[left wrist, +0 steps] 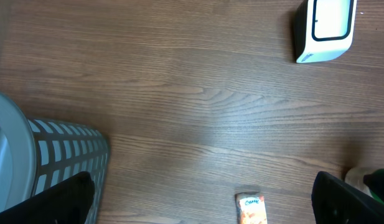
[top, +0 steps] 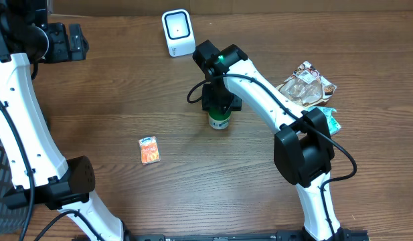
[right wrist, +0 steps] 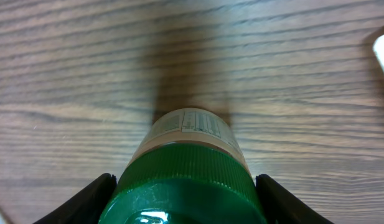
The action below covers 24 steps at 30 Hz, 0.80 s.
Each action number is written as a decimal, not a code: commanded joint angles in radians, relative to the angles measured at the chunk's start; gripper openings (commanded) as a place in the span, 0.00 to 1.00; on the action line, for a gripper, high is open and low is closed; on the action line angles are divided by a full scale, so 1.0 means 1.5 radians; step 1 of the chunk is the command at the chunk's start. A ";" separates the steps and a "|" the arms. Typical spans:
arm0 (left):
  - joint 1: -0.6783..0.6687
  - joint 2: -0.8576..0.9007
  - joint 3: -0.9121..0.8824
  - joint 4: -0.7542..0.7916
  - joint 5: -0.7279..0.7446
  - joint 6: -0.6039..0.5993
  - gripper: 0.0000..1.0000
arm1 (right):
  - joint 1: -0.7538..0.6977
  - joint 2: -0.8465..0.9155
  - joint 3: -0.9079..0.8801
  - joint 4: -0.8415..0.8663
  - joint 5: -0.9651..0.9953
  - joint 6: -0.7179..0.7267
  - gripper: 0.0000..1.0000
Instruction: Scan the item barcode
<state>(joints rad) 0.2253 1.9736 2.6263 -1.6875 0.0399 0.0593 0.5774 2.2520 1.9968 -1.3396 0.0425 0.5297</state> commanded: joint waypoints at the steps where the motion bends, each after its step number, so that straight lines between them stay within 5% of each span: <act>1: 0.004 -0.003 0.001 -0.001 -0.004 0.008 1.00 | 0.001 0.000 0.012 0.004 0.038 0.030 0.63; 6: 0.004 -0.003 0.001 -0.001 -0.004 0.008 1.00 | 0.001 0.000 0.013 -0.014 0.038 0.023 0.82; 12: 0.004 -0.003 0.001 -0.001 -0.004 0.008 1.00 | -0.001 -0.002 0.047 -0.043 0.036 -0.108 0.98; 24: 0.004 -0.003 0.001 -0.001 -0.004 0.008 1.00 | -0.025 -0.001 0.192 -0.145 0.055 -0.409 1.00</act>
<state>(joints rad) 0.2253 1.9736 2.6263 -1.6875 0.0399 0.0593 0.5583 2.2528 2.2639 -1.5463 0.1303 0.0551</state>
